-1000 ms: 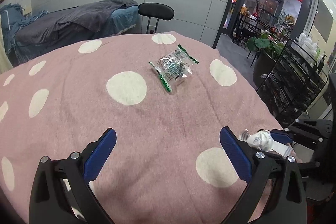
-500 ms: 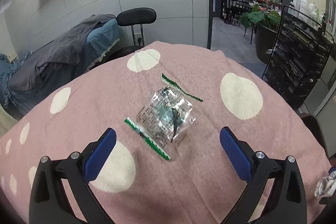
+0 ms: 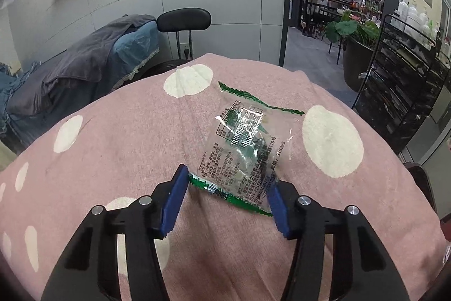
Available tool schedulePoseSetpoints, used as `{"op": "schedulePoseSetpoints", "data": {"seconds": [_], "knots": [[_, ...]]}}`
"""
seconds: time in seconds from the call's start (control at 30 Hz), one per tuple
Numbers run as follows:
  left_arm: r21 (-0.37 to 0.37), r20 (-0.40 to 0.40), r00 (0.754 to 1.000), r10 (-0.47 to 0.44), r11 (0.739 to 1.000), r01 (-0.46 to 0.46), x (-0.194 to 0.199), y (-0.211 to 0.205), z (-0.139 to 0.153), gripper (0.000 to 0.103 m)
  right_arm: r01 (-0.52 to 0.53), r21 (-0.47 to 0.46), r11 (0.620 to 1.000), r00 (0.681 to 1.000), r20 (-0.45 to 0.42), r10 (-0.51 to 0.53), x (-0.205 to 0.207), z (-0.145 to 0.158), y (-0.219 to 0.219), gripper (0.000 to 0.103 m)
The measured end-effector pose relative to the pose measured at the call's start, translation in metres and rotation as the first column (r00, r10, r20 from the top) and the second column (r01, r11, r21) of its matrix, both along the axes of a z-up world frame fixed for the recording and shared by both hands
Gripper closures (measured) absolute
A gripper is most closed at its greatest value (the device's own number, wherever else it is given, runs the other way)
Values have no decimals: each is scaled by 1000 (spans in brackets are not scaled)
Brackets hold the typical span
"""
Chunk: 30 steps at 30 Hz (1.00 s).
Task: Collect trash
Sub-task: 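Grasp the clear green-edged snack wrapper with the left gripper, then carry the mask to the bin and release it with the right gripper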
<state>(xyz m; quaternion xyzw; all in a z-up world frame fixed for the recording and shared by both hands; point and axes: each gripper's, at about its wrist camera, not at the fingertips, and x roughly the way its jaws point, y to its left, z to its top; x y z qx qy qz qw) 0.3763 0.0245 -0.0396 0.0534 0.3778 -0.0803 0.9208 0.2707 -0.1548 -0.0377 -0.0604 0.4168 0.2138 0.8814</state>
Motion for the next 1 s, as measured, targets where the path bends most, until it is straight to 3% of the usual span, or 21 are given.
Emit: {"op": "schedulePoseSetpoints", "data": {"seconds": [0.23, 0.63, 1.0], "knots": [[-86, 31, 999, 33, 996, -30, -38, -4, 19, 50, 37, 26, 999, 999, 10, -37, -8, -1, -11, 70], [-200, 100, 994, -42, 978, 61, -127, -43, 47, 50, 139, 98, 985, 989, 37, -144, -36, -2, -51, 70], [-199, 145, 981, -126, 968, 154, -168, -86, 53, 50, 262, 140, 955, 961, 47, -271, -57, -11, -105, 70]]}}
